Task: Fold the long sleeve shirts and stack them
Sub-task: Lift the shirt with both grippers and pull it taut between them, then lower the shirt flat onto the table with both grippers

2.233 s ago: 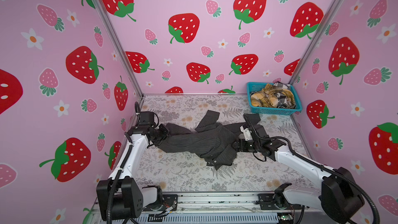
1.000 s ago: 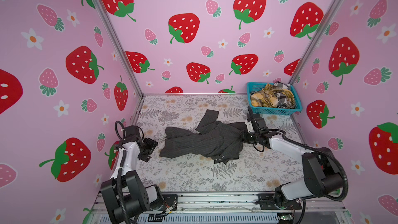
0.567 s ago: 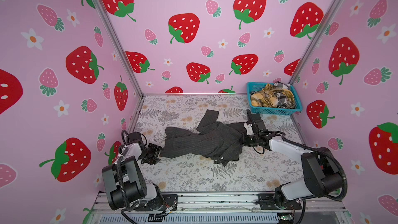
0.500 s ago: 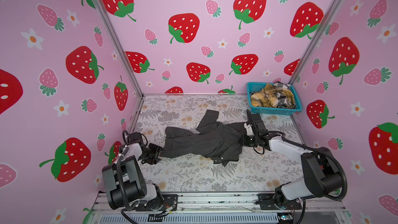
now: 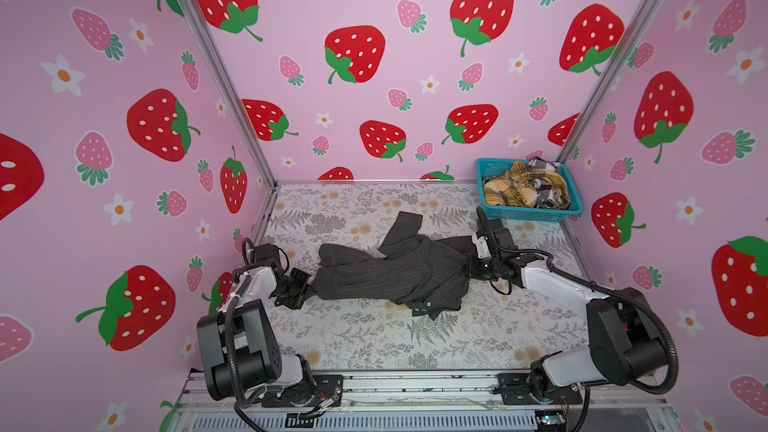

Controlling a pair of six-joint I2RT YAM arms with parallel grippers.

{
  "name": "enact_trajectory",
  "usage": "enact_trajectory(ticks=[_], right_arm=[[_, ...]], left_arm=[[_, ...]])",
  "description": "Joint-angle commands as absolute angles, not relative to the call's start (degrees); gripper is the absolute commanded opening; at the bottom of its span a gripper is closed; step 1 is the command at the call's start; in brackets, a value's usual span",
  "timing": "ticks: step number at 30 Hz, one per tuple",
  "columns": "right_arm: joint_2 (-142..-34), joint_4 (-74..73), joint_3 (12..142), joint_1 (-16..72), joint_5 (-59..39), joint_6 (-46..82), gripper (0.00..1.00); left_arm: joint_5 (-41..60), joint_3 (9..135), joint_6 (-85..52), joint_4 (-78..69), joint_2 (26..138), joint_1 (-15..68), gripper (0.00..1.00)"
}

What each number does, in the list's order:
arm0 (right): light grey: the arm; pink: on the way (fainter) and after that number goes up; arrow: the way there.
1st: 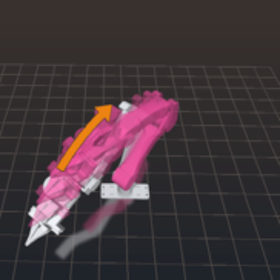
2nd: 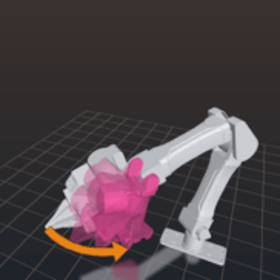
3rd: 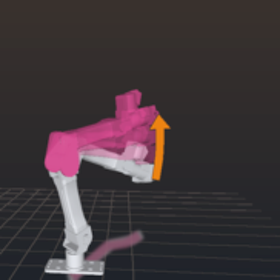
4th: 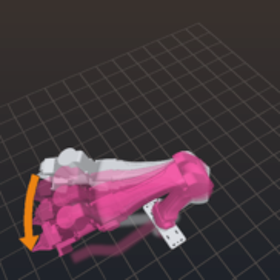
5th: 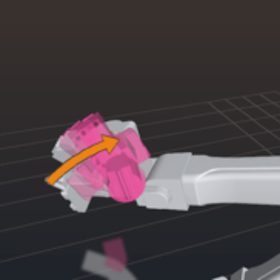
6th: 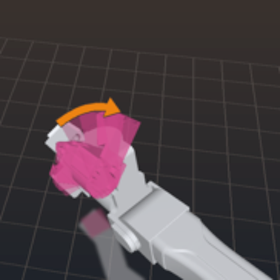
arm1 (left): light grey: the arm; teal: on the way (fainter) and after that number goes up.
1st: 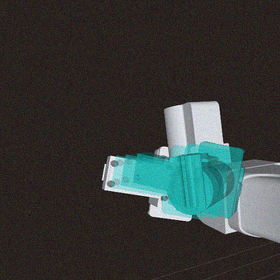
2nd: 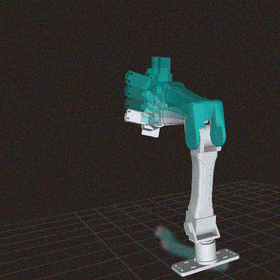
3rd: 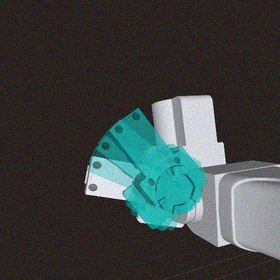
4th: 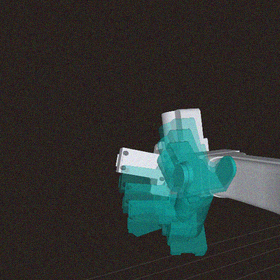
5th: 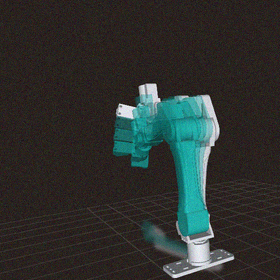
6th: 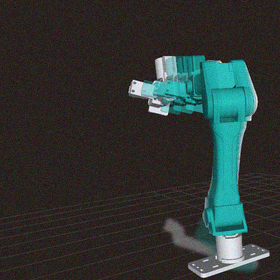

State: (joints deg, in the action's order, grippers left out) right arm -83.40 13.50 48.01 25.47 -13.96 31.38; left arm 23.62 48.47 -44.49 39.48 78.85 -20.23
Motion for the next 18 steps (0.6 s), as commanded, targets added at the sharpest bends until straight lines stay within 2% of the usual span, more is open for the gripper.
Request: enact_trajectory(ticks=[1, 4, 7, 8, 9, 10, 11, 13, 15, 18], right_arm=[[-87.17, 16.15, 65.37, 23.03, -11.1, 28.04, 0.05], [-100.77, 25.37, 95.99, 20.11, -7.61, 24.85, 0.0], [-118.99, 39.85, 142.54, 17.18, -6.34, 22.59, 0.0], [-124.76, 43.09, 159.28, 16.08, -6.99, 22.4, 0.02], [-127.83, 42.96, 169.32, 14.47, -7.92, 23.21, 0.07], [-126.44, 39.51, 169.08, 12.72, -10.26, 24.31, 0.06], [-122.37, 34.29, 162.45, 11.44, -12.74, 24.84, 0.03], [-108.95, 16.8, 135.78, 10.31, -17.55, 24.12, 0.0], [-98.94, 4.77, 117.34, 10.29, -19.51, 22.14, 0.0], [-89.17, -1.96, 100.04, 10.3, -21.13, 22.06, 0.0]], left_arm=[[13.3, 67.58, -44.46, 44.93, 77.99, -19.66, 0.0], [11.81, 92.68, -48.34, 47.92, 88.24, -18.12, 0.0], [12.88, 117.4, -54.3, 47.68, 98.19, -16.99, 0.0], [11.46, 126.54, -55.09, 49.56, 101.35, -16.52, 0.0], [10.38, 135.25, -55.13, 51.8, 104.39, -16.22, 0.0], [9.49, 144.84, -55.15, 54.56, 108.24, -16.17, 0.0], [9.27, 152.56, -55.61, 57.23, 111.45, -16.6, 0.0], [11.26, 156.89, -56.56, 58.37, 113.52, -17.85, 0.0], [12.34, 149.96, -55.85, 57.52, 110.49, -18.22, 0.0], [14.18, 122.81, -53.66, 45.41, 98.51, -17.37, 0.0]])
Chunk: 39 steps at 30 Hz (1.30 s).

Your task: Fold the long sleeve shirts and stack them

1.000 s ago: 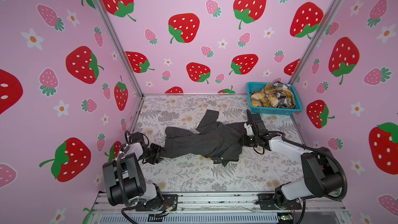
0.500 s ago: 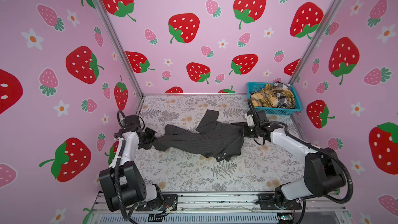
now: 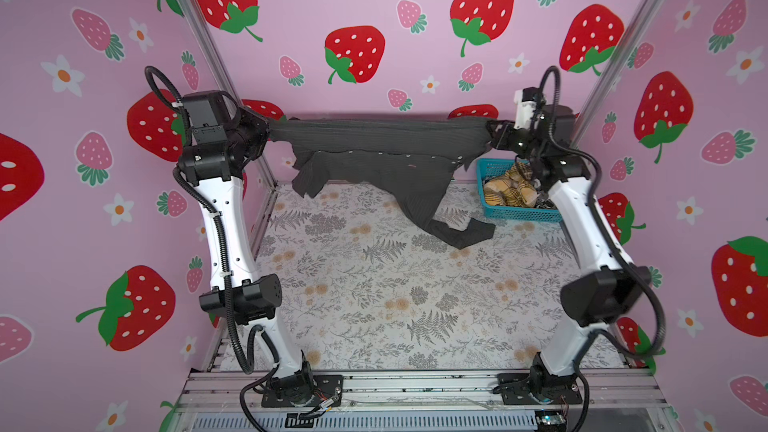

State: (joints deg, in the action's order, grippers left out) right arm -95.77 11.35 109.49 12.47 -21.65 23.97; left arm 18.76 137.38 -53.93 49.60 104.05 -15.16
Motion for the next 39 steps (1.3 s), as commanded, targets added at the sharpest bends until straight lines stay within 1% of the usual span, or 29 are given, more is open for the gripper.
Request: enact_trajectory(ticks=[1, 4, 6, 8, 9, 10, 11, 12, 14, 15, 16, 18, 19, 21, 25, 26, 28, 30, 34, 37, 39], right_arm=[[-86.7, -2.38, 95.73, 10.37, -22.96, 22.22, 0.0], [-78.6, -1.87, 80.83, 12.72, -24.59, 22.63, 0.0], [-72.11, -0.76, 68.19, 16.99, -20.99, 22.61, 0.0], [-66.79, 0.3, 55.12, 21.54, -15.87, 23.6, 0.0], [-64.75, 1.63, 48.95, 23.36, -12.6, 25.15, 0.04], [-63.23, 2.54, 43.81, 24.25, -11.44, 27.31, 0.22], [-61.73, 3.67, 38.61, 24.69, -11.81, 29.88, 0.47], [-60.01, 6.08, 34.72, 25.44, -11.04, 32.26, 0.61], [-54.57, 11.34, 29.7, 26.97, -8.34, 34.92, 0.7], [-50.37, 14.34, 28.46, 27.24, -6.2, 36.06, 0.74], [-47.33, 17.33, 28.28, 27.21, -4.44, 37.16, 0.79], [-44.46, 21.89, 29.56, 27.16, -2.28, 37.74, 0.85], [-44.89, 23.6, 30.68, 27.16, -1.37, 37.47, 0.86], [-49.45, 25.66, 33.91, 27.07, 0.22, 36.73, 0.88], [-61.91, 24.72, 39.57, 26.94, 0.96, 35.22, 0.88], [-64.88, 24.05, 41.4, 26.89, 0.42, 34.79, 0.85], [-69.61, 21.45, 44.5, 26.89, -2.71, 33.43, 0.79], [-74.58, 20.41, 48.22, 27.2, -5.51, 32.17, 0.69], [-80.81, 19.71, 52.98, 27.89, -6.09, 29.81, 0.63], [-84.03, 19.24, 54.52, 28.25, -7.43, 29.12, 0.62], [-85.35, 19.24, 54.83, 28.56, -7.86, 29.09, 0.61]], left_arm=[[14.83, 111.52, -53.94, 40.43, 93.4, -17.26, 0.0], [14.4, 86.29, -50.95, 36.47, 81.81, -16.67, 0.0], [12.76, 70.41, -50.32, 35.49, 76.32, -16.37, 0.0], [16.66, 56.48, -50.64, 30.83, 74.29, -16.24, 0.0], [19.1, 50.44, -50.69, 28.79, 74.41, -15.94, 0.03], [21.42, 46.29, -50.21, 27.76, 74.82, -15.79, 0.18], [22.53, 42.72, -49.51, 28.09, 75.01, -15.37, 0.36], [23.12, 39.25, -48.97, 28.45, 74.18, -15.08, 0.49], [22.35, 35.22, -48.16, 30.58, 70.25, -15.12, 0.63], [21.22, 34.63, -47.77, 32.18, 67.66, -15.2, 0.69], [19.41, 35.31, -46.96, 34.38, 64.93, -15.28, 0.73], [15.18, 38.74, -44.95, 38.1, 61.77, -15.34, 0.78], [13.02, 40.9, -43.89, 39.3, 61.62, -15.28, 0.79], [10.57, 45.22, -42.29, 41.08, 64.88, -15.68, 0.8], [11.43, 51.03, -41.3, 39.66, 75.74, -17.44, 0.79], [12.19, 52.02, -41.59, 38.73, 78.59, -18.39, 0.75], [13.41, 53.43, -42.58, 36.17, 82.29, -19.96, 0.72], [13.7, 56.28, -43.15, 34.88, 85.87, -20.48, 0.69], [15.18, 64.76, -42.14, 35.12, 94.14, -20.4, 0.63], [15.87, 70.24, -41.45, 35.51, 99.21, -20.0, 0.64], [15.14, 74.15, -39.81, 38.62, 102.0, -18.93, 0.65]])
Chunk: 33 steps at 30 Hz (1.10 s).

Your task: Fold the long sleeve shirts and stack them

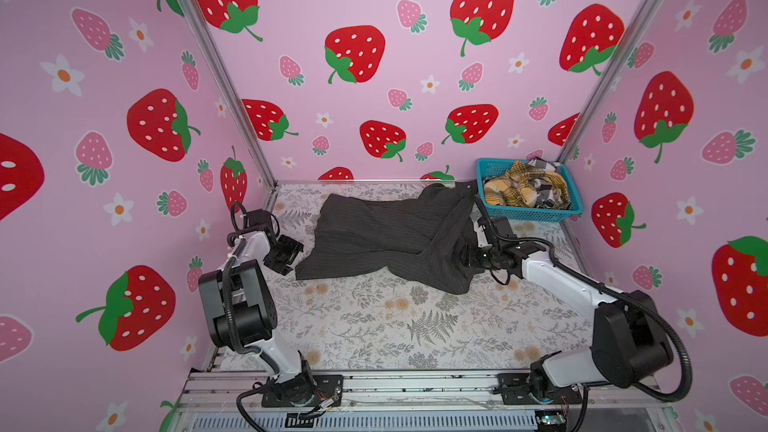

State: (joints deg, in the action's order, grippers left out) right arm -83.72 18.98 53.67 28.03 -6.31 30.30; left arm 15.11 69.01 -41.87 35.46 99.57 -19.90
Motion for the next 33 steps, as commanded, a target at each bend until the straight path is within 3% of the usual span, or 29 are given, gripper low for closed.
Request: enact_trajectory(ticks=[1, 4, 7, 12, 17, 18, 23, 25, 27, 29, 31, 33], right_arm=[[-85.92, 17.94, 54.92, 28.69, -7.94, 29.14, 0.61], [-86.37, 16.73, 54.76, 28.83, -8.42, 29.42, 0.61], [-87.12, 16.34, 55.5, 28.93, -9.57, 29.23, 0.59], [-87.34, 16.18, 56.13, 29.27, -9.35, 28.92, 0.58], [-90.02, 16.11, 58.26, 29.27, -9.57, 28.0, 0.61], [-91.05, 15.79, 58.87, 29.27, -9.59, 27.78, 0.63], [-97.39, 15.16, 64.08, 29.27, -9.26, 27.45, 0.65], [-100.23, 14.39, 66.44, 29.18, -9.55, 27.59, 0.65], [-103.83, 14.06, 69.77, 29.17, -10.22, 27.51, 0.64], [-107.79, 14.35, 73.61, 29.09, -9.79, 27.38, 0.54], [-111.09, 16.25, 78.15, 28.88, -8.06, 26.55, 0.26], [-111.94, 18.36, 83.11, 28.78, -7.08, 25.29, 0.07]], left_arm=[[13.76, 76.04, -38.6, 40.84, 103.22, -18.23, 0.65], [12.52, 75.89, -37.55, 41.92, 104.23, -16.99, 0.65], [11.39, 74.22, -36.91, 44.31, 103.8, -16.87, 0.56], [8.26, 66.74, -36.24, 43.4, 100.27, -16.96, 0.5], [8.24, 62.6, -36.44, 42.64, 99.41, -16.96, 0.53], [8.25, 62.14, -36.43, 42.41, 99.53, -16.97, 0.5], [8.27, 61.4, -36.82, 41.62, 100.35, -16.96, 0.13], [8.4, 61.8, -36.88, 41.64, 100.48, -16.96, 0.03], [8.96, 62.08, -36.75, 41.53, 99.98, -16.91, 0.0], [8.76, 62.2, -36.74, 41.37, 99.17, -16.88, 0.0], [8.81, 62.06, -36.61, 41.04, 98.51, -16.87, 0.0], [9.34, 62.29, -36.4, 40.97, 97.78, -16.87, 0.0]])
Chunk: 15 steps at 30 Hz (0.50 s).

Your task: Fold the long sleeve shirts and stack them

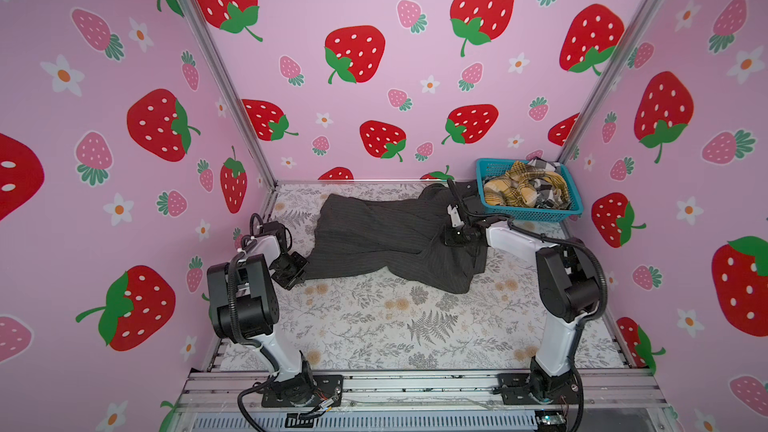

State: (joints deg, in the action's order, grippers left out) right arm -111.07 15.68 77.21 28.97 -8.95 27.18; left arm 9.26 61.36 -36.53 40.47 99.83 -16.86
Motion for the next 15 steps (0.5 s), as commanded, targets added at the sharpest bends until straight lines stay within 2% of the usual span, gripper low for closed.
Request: enact_trajectory(ticks=[1, 7, 11, 15], right_arm=[[-111.42, 18.63, 84.82, 28.89, -7.37, 24.55, 0.01], [-99.48, 22.63, 87.31, 35.51, -8.75, 18.76, 0.0], [-87.97, 22.25, 75.5, 44.19, -6.17, 17.27, 0.0], [-79.86, 23.17, 61.75, 51.82, -3.62, 21.47, 0.0]], left_arm=[[9.51, 62.2, -36.46, 40.84, 97.12, -16.92, 0.0], [10.1, 61.92, -38.05, 40.3, 91.08, -16.96, 0.0], [8.48, 59.15, -42.09, 39.18, 82.04, -17.14, 0.0], [6.31, 57.62, -43.22, 41.1, 76.17, -17.13, 0.0]])
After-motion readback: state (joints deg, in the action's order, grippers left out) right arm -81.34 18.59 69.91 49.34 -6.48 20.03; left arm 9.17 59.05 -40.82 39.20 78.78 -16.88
